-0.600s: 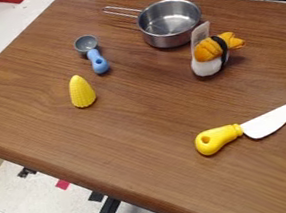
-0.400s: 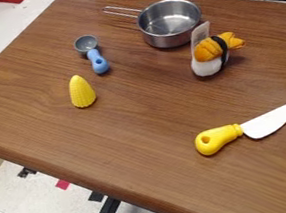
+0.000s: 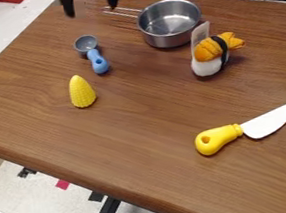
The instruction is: Put the blue ball spoon into the silver pan
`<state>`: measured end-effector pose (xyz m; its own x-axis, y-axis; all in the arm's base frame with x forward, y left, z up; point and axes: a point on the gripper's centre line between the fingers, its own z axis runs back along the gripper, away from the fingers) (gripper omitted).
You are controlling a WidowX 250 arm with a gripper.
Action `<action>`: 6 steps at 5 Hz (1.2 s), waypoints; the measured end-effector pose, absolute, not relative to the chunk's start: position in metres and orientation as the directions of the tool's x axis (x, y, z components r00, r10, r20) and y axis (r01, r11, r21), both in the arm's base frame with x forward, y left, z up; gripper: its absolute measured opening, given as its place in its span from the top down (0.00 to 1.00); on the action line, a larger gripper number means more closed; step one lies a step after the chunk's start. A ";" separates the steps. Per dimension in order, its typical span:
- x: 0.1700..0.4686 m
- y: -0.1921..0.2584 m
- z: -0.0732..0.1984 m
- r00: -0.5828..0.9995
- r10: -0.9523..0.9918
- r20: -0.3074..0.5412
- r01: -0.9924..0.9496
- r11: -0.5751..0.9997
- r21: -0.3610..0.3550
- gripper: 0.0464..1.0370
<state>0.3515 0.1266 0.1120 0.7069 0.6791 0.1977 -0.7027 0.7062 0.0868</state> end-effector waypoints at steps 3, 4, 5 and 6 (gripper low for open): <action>0.336 0.124 0.067 0.709 0.681 0.183 -0.696 0.718 0.022 0.04; 0.336 0.118 0.063 0.684 0.703 0.194 -0.721 0.691 0.038 0.04; 0.337 0.115 0.048 0.677 0.705 0.210 -0.729 0.681 0.066 0.04; 0.334 0.113 0.040 0.674 0.702 0.229 -0.730 0.680 0.066 0.09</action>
<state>0.3336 0.1132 0.0397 0.6742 0.7022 0.2286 -0.7304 0.6799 0.0656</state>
